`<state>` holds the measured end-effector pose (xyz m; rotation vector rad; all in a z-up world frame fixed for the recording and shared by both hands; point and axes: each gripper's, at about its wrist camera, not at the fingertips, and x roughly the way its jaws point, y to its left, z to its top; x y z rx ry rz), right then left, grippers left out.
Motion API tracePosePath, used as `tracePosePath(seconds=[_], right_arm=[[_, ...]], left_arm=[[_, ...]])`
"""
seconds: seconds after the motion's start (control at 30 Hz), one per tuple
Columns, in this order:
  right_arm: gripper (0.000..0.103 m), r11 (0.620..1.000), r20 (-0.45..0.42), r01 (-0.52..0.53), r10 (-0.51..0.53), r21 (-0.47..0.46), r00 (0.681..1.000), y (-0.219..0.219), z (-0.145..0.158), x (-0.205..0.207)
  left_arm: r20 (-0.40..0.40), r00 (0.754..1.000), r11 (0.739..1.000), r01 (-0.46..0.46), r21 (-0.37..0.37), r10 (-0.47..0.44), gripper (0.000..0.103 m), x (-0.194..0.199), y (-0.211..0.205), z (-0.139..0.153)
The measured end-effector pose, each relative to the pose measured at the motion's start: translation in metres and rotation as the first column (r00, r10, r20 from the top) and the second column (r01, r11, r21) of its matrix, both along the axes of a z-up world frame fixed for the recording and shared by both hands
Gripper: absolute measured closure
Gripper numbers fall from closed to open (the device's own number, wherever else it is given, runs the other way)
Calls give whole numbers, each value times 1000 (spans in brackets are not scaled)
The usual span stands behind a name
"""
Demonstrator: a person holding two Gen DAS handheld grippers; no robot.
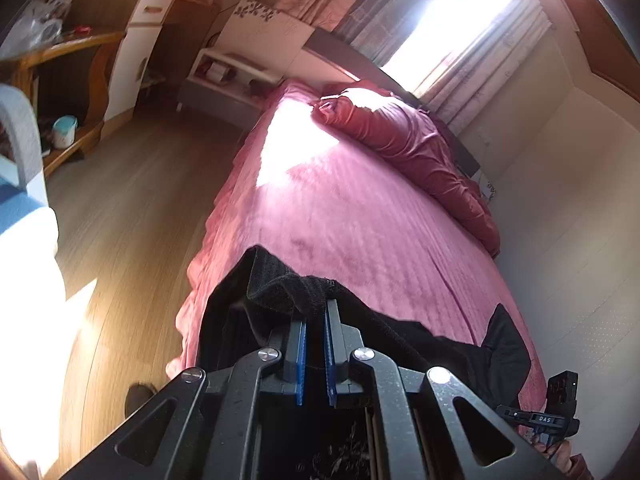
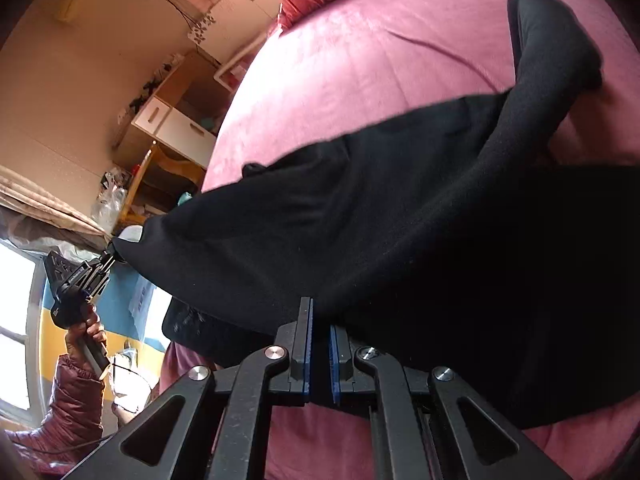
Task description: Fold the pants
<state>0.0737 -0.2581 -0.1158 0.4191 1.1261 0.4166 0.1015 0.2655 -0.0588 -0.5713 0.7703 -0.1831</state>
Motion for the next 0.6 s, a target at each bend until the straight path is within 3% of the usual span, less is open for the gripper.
tracePosePath(seconds=[0.2,0.27,0.4,0.6], right_arm=[[96,997,-80,18,-24,-70,996,8,-53,0],[96,997,-84,32,-37,-65,996,9,-59,5],[96,998,-85,38,-43,-58,995,9,-67,9],[96,998,-84,54,-57,-39,995,8,-71,9]], left_arm=[[-205,976,989,-95,-117,69,94,-41,10,-69],[-248,964,973,-143,-184,95,87,-52,14,-80],[-296,942,899,-262,-351,159,68,-71,32,-95],[-336,918,768,-368,-524,210,61,-87,44,-110]])
